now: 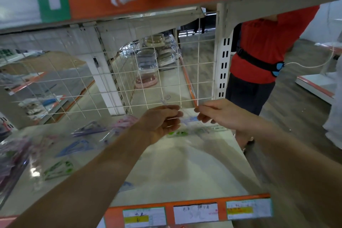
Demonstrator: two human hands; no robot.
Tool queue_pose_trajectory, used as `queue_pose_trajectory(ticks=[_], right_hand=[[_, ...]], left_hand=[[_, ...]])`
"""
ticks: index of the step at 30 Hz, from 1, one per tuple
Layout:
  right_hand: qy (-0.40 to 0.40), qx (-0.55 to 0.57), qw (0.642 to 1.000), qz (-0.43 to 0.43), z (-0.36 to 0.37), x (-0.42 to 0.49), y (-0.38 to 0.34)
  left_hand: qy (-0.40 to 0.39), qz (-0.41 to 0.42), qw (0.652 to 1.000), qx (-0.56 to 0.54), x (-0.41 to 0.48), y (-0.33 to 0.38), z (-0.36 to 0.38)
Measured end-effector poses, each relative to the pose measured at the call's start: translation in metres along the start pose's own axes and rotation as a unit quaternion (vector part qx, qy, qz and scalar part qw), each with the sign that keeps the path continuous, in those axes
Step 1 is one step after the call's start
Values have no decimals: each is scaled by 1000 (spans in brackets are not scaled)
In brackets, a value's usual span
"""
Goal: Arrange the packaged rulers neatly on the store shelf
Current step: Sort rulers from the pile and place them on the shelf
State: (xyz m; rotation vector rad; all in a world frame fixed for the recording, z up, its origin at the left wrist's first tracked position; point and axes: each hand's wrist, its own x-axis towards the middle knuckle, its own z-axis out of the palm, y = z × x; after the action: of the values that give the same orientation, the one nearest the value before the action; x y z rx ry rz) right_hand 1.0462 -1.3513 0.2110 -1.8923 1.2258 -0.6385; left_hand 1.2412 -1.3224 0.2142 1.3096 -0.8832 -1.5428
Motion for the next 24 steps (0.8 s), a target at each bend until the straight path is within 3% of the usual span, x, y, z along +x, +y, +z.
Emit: queue_pose_trajectory(ticks=[3, 9, 12, 15, 18, 21, 24], right_hand=[[-29, 26, 999, -8, -1, -4, -7], [5, -22, 1000, -8, -8, -7, -6], [14, -150, 988, -40, -1, -12, -10], [24, -311, 946, -83, 7, -16, -13], [34, -389, 915, -101, 5, -18, -10], [-10, -466, 884, -49, 3, -18, -3], [-62, -446, 893, 12, 10, -20, 7]], left_hand=[[-8, -5, 1000, -11, -1, 0, 6], [24, 4, 998, -49, -2, 4, 3], [23, -7, 998, -54, -4, 1, 3], [27, -21, 998, -49, -6, -1, 4], [46, -35, 998, 7, -8, -3, 1], [80, -34, 995, 38, -9, -3, -9], [89, -39, 995, 35, -11, -2, -19]])
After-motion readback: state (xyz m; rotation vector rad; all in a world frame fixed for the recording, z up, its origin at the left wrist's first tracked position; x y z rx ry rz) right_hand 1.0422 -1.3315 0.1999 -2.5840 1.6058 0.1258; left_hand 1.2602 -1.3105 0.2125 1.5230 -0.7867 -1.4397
